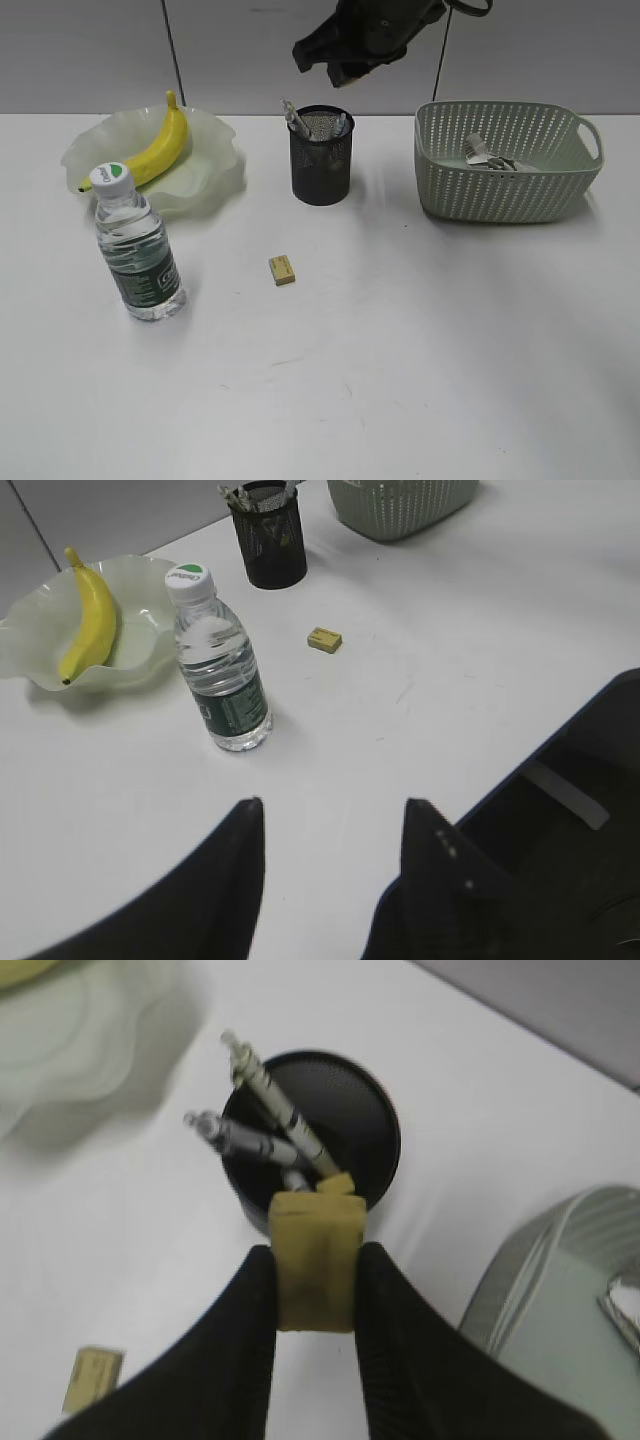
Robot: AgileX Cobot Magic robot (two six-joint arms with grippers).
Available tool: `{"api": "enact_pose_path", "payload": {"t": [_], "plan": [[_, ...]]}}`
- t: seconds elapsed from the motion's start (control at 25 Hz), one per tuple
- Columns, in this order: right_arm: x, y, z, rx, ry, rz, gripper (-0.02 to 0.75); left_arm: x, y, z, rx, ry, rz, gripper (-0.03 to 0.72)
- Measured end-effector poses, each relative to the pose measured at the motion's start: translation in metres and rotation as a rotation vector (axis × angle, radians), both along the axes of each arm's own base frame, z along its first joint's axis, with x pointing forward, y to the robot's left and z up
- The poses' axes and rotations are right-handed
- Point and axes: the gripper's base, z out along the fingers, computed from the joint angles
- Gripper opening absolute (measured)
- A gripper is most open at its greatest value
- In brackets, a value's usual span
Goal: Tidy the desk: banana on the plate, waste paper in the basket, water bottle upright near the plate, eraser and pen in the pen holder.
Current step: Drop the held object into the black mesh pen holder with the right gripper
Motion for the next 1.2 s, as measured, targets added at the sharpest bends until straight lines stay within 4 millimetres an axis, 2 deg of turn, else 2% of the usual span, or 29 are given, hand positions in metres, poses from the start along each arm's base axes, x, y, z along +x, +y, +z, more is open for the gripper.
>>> {"api": "enact_pose_path", "payload": {"t": [0.12, 0.32, 0.48, 0.68, 1.0, 1.2], "plan": [[0.009, 0.006, -0.009, 0.039, -0.052, 0.009, 0.199, 0.000, 0.000, 0.000, 0.000, 0.000, 0.000, 0.338], [0.023, 0.016, -0.041, 0.067, -0.077, 0.022, 0.199, 0.000, 0.000, 0.000, 0.000, 0.000, 0.000, 0.338], [0.030, 0.022, -0.059, 0.089, -0.102, 0.031, 0.199, 0.000, 0.000, 0.000, -0.001, 0.001, 0.000, 0.338], [0.033, 0.024, -0.073, 0.079, -0.103, 0.035, 0.202, 0.000, 0.000, 0.000, -0.002, 0.002, 0.001, 0.338], [0.034, 0.024, -0.076, 0.077, -0.098, 0.029, 0.403, 0.000, 0.000, 0.000, -0.003, 0.002, 0.002, 0.338], [0.028, 0.019, -0.059, 0.062, -0.079, 0.019, 0.478, 0.000, 0.000, 0.000, -0.003, 0.002, 0.002, 0.338]]}}
